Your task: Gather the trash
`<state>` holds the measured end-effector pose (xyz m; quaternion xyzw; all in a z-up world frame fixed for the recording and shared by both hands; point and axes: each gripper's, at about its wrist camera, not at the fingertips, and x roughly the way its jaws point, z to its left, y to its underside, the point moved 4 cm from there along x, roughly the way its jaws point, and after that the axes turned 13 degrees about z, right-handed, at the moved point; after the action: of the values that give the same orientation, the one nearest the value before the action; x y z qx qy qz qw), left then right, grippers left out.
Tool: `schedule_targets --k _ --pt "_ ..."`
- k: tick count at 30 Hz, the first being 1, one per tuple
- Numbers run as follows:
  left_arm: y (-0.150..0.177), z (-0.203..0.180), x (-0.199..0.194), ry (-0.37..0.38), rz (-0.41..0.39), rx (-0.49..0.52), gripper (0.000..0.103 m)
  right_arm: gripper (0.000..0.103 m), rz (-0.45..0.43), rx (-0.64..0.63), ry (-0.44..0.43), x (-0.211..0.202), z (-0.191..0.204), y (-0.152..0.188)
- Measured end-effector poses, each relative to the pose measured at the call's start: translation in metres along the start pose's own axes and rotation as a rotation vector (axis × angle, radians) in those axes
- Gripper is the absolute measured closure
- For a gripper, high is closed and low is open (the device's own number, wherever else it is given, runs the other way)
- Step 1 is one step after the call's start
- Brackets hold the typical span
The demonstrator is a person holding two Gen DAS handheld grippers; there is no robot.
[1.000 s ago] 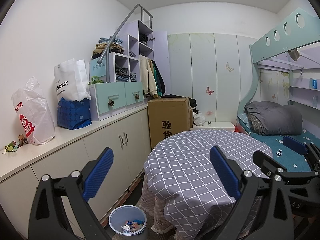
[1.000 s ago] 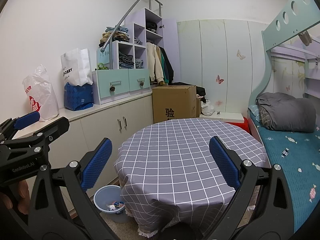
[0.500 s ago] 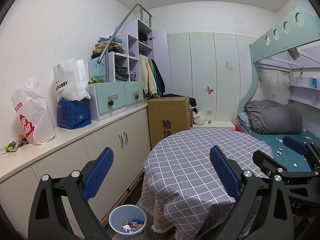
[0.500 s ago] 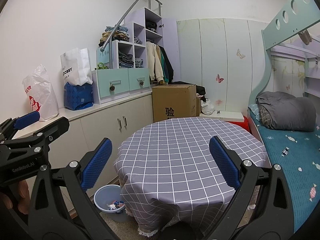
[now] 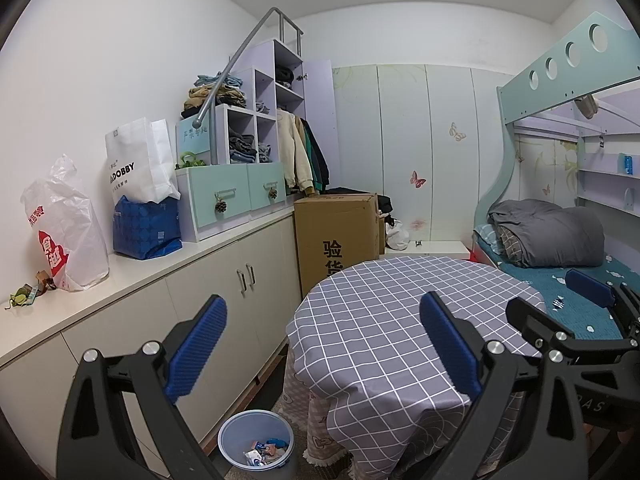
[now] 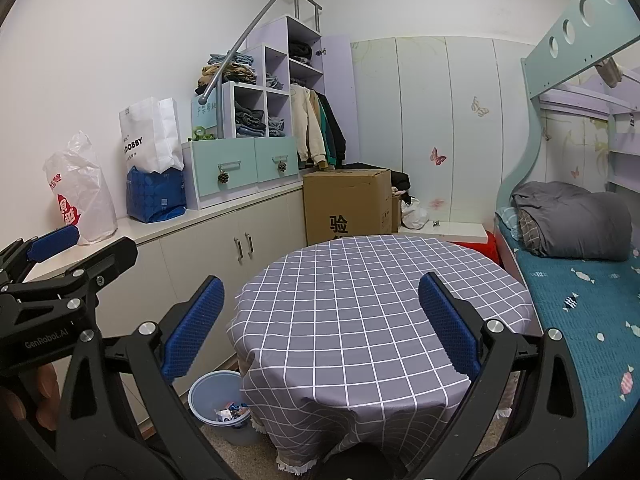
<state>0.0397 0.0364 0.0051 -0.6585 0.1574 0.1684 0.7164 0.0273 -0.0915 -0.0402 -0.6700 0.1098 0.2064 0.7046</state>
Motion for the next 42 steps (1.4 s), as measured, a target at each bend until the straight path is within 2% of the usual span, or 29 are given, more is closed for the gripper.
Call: schedule_targets --k 42 --pt "0.001 0.015 0.003 0.007 0.009 0.011 0.008 0.007 0.012 0.006 -0.007 -0.001 0.0 -0.003"
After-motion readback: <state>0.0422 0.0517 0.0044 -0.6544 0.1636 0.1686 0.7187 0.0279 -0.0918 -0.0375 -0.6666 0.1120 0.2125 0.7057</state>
